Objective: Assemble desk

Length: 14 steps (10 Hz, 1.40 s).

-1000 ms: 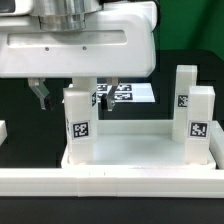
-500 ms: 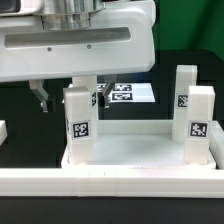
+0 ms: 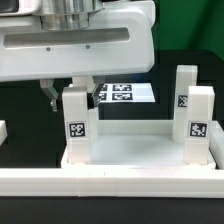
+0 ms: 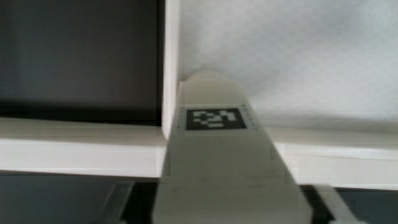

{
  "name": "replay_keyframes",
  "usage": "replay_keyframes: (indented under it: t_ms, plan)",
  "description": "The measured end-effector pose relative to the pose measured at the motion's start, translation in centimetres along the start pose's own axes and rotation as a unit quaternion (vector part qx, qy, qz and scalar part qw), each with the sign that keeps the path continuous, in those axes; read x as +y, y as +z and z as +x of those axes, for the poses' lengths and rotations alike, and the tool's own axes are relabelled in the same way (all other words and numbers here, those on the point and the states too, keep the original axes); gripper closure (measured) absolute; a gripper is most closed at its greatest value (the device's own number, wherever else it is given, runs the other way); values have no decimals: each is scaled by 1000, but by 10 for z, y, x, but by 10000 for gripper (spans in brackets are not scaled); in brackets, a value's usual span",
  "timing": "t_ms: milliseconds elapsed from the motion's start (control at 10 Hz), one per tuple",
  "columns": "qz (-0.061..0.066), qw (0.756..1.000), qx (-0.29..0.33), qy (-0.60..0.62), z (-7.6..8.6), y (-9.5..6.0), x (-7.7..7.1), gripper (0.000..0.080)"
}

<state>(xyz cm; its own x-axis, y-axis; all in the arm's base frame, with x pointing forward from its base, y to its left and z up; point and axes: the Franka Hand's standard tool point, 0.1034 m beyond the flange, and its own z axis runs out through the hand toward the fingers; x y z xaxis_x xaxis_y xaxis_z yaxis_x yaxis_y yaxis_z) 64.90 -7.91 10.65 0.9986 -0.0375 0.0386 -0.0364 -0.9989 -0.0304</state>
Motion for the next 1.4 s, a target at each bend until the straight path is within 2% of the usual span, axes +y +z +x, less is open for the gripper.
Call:
replay_keyframes:
  t_ms: [300,700,800,900,1000,1100,1200,1400]
  plan:
    - [0,993,-3,119,-1,0,0,512]
    - [0,980,-19,197,-7,0,-4,499]
    - [-1,976,-19,217,-7,1,-4,434]
    - [-1,975,-19,222,-8,1,-4,299]
    - [-1,975,-19,222,-8,1,-4,299]
    - [-1,975,-19,222,-8,1,-4,184]
    - [-1,975,-19,222,-8,1,-4,157]
    - [-1,975,-19,222,-8,1,-4,152]
